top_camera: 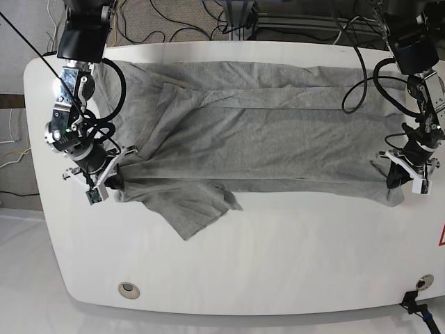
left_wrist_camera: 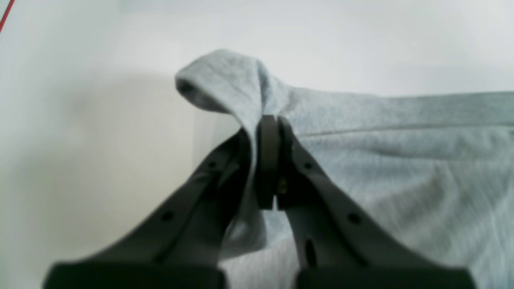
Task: Fold the T-shirt properly
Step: 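Lift the side edges with both grippers and fold them over toward the collar, then grasp the loose sleeve flap with the right gripper and tuck it onto the shirt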
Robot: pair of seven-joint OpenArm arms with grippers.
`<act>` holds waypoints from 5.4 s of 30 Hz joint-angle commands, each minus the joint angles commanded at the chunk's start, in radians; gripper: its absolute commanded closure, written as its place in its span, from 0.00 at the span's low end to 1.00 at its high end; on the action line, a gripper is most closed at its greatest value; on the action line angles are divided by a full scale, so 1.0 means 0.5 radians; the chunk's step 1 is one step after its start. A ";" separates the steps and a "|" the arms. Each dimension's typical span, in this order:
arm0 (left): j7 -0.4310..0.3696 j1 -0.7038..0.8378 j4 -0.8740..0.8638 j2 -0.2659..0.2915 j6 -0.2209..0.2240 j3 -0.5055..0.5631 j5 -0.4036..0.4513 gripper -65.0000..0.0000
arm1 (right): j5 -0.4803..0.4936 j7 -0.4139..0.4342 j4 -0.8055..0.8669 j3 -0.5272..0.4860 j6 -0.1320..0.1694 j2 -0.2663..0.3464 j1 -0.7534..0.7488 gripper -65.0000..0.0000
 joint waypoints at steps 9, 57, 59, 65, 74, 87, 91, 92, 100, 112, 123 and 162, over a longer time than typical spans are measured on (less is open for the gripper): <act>0.209 0.374 0.503 -0.003 0.000 -0.138 0.000 1.00 | -0.015 -0.021 0.393 0.114 0.000 0.012 -0.411 1.00; 0.166 0.629 0.905 -0.006 0.000 -0.307 0.414 0.53 | 0.000 -0.163 0.543 0.209 0.003 -0.028 -0.635 0.47; 0.181 0.635 0.927 0.074 0.000 -0.288 0.316 0.54 | 0.003 -0.163 0.473 0.129 0.003 -0.031 -0.537 0.47; 0.258 0.663 0.921 0.258 0.000 -0.104 0.301 0.54 | 0.000 -0.064 0.184 -0.015 0.003 -0.098 -0.282 0.47; 0.258 0.712 0.921 0.273 0.000 -0.101 0.298 0.54 | 0.028 -0.049 -0.331 -0.071 0.071 -0.209 0.012 0.47; 0.258 0.715 0.921 0.273 0.000 -0.098 0.288 0.54 | 0.285 -0.058 -0.721 -0.236 0.144 -0.236 0.083 0.47; 0.261 0.715 0.921 0.273 0.000 -0.098 0.166 0.54 | 0.359 -0.061 -0.724 -0.374 0.144 -0.230 0.055 0.47; 0.264 0.715 0.921 0.270 0.000 -0.098 0.132 0.54 | 0.368 -0.061 -0.724 -0.390 0.144 -0.233 0.052 0.47; 0.460 0.715 0.933 0.264 0.000 -0.110 0.061 0.54 | 0.368 -0.061 -0.718 -0.565 0.147 -0.224 0.021 0.48; 0.479 0.715 0.933 0.233 0.000 -0.101 0.068 0.54 | 0.362 -0.061 -0.715 -0.614 0.147 -0.221 0.028 1.00; 0.479 0.715 0.927 0.233 0.000 -0.101 0.074 0.54 | 0.368 -0.463 -0.153 -0.516 0.147 -0.209 -0.068 1.00; 0.470 0.712 0.914 0.230 0.000 -0.098 0.077 0.54 | 0.537 -0.700 0.549 -0.347 -0.058 -0.040 -0.878 0.43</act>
